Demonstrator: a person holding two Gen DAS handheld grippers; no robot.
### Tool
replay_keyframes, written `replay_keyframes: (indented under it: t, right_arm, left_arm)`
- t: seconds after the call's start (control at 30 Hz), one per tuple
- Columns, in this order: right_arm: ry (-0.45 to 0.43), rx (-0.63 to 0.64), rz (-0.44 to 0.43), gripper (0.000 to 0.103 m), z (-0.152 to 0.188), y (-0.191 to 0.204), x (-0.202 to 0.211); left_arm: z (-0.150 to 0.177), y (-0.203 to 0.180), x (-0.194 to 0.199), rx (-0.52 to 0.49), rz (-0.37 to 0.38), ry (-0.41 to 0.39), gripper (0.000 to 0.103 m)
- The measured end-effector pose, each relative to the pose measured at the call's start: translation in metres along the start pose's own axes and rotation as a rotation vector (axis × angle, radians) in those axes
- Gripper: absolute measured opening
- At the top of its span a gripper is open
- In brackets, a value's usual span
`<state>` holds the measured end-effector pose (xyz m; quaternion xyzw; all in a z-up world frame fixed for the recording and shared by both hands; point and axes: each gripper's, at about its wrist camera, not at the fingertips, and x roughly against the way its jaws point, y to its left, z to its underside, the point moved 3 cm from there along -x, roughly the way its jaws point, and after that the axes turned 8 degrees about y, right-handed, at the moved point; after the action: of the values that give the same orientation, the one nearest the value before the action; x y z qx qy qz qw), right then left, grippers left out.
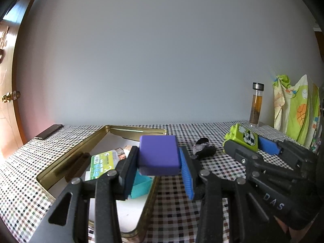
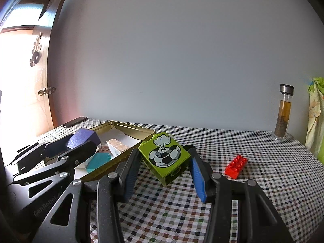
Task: Organize rigid objects
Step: 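Carry the purple block and lime brick over the gold tin with both tools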
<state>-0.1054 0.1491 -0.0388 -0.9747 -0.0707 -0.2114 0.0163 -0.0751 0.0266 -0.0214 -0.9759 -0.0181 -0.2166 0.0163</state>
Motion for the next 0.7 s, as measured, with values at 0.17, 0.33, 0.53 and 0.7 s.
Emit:
replay_keyframes:
  t: [0.17,0.33,0.53,0.7]
  right_arm:
    - [-0.001,0.007,-0.01,0.051,0.0,0.005,0.001]
    - [-0.003,0.013,-0.017,0.051,0.0,0.011,0.002]
    - [-0.001,0.021,-0.031,0.051,0.0,0.018,0.001]
    - [-0.001,0.022,-0.039,0.051,0.0,0.02,0.002]
  left_arm:
    - [0.001,0.006,0.002,0.011,-0.005,-0.002,0.039]
    - [0.001,0.01,0.003,0.019,-0.008,-0.002,0.039]
    - [0.002,0.017,0.005,0.034,-0.013,-0.002,0.039]
    - [0.002,0.026,0.006,0.048,-0.022,-0.005,0.039]
